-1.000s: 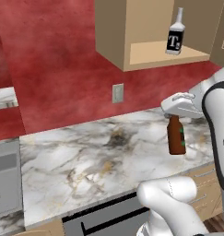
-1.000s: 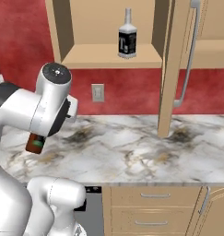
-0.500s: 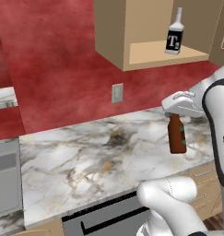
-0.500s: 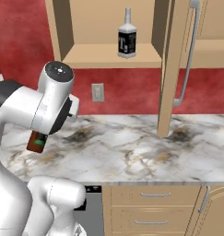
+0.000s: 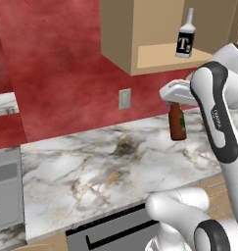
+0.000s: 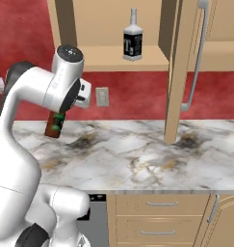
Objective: Sort all alcoholic drinks to one cabinet, and non-alcoholic drinks to the other.
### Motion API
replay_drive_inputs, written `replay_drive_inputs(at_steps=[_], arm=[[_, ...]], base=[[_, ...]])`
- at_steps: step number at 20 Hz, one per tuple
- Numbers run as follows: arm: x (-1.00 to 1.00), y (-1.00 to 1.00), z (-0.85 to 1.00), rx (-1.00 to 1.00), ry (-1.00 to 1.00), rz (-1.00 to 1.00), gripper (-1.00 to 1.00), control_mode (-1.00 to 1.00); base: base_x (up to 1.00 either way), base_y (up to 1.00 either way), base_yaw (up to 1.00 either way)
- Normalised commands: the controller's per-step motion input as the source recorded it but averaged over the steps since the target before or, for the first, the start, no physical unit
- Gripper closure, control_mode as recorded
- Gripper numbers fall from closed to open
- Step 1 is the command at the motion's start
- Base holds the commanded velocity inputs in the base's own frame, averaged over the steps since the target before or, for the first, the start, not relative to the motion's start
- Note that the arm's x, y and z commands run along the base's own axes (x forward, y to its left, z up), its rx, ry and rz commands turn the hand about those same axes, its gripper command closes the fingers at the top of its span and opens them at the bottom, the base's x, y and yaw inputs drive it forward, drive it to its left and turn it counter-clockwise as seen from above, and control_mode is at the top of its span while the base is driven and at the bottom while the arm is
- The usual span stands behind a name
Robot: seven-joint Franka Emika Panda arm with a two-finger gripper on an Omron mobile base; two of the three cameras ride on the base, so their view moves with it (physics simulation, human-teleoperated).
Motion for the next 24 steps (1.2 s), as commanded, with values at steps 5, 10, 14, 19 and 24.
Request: replay_drive_inputs(at_steps=[5,10,14,19,24], arm=[[0.72,-0.32,0.42,-0.05,-0.07,0.0,1.0,-1.0],[0.27,-0.21,0.36,-0.03,-0.15,0.0,1.0,-1.0],[0.0,-0.13,0.36,0.0,-0.24,0.06,1.0,-1.0],[0.0,-0.02,0.34,0.0,-0.27,0.08,1.0,-1.0],[0.0,0.0,0.07,0.0,-0.29,0.07,1.0,-1.0]], base=[[0.0,0.0,0.0],[0.0,0.0,0.0],[0.0,0.0,0.0],[0.0,0.0,0.0],[0.0,0.0,0.0]])
